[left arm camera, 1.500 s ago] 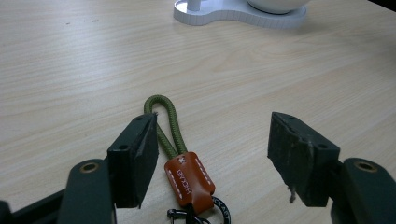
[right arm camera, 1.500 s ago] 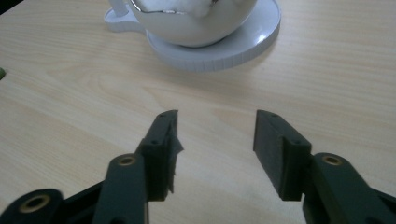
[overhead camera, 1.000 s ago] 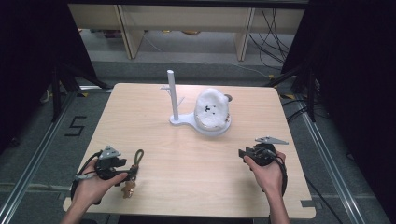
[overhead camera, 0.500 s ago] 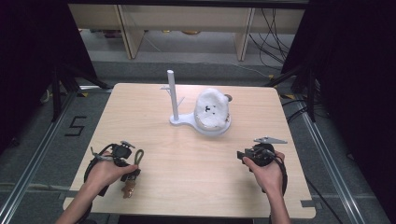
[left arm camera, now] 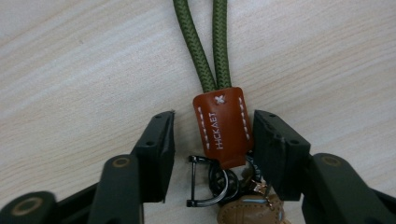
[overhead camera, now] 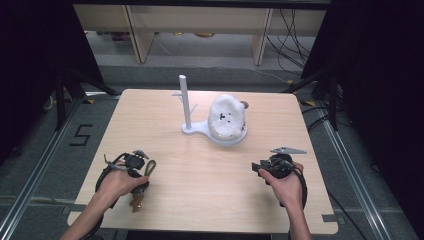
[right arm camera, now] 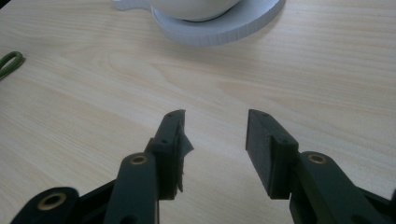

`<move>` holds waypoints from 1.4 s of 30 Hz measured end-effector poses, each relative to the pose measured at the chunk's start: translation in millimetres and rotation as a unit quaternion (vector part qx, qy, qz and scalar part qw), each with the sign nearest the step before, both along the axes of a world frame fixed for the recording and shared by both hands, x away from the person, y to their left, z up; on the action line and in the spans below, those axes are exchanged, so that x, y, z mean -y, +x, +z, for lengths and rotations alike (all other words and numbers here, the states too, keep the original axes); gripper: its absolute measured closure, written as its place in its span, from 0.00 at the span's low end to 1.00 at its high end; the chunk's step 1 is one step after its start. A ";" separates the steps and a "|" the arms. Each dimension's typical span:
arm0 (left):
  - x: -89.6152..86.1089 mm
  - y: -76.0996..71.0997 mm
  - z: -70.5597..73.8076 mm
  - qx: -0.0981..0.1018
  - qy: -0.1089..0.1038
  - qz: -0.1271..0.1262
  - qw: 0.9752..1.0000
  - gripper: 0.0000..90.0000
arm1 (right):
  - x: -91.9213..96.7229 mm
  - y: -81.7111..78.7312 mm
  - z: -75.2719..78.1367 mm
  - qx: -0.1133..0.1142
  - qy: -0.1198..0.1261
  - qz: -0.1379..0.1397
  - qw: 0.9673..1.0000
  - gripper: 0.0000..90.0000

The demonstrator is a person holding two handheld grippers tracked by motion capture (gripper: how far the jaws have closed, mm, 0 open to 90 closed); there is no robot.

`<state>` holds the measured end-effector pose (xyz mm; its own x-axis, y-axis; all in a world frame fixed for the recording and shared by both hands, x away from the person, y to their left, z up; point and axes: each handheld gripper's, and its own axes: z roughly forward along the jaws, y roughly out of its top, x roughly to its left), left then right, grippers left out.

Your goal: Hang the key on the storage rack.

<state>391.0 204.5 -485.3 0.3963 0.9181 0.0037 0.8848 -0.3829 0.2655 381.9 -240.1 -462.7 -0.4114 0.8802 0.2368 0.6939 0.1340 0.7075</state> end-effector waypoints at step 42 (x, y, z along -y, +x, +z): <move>-51.9 -43.0 -21.7 0.160 -0.204 -0.069 0.963 0.75 | 2.9 -0.7 -3.7 -0.012 0.009 0.003 1.000 0.61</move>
<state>347.9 256.4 -507.0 0.5538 0.8072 -0.2042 0.6801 -0.2970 0.6703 381.3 -243.0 -466.4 -0.4109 0.8732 0.2620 0.7100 0.1263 0.6928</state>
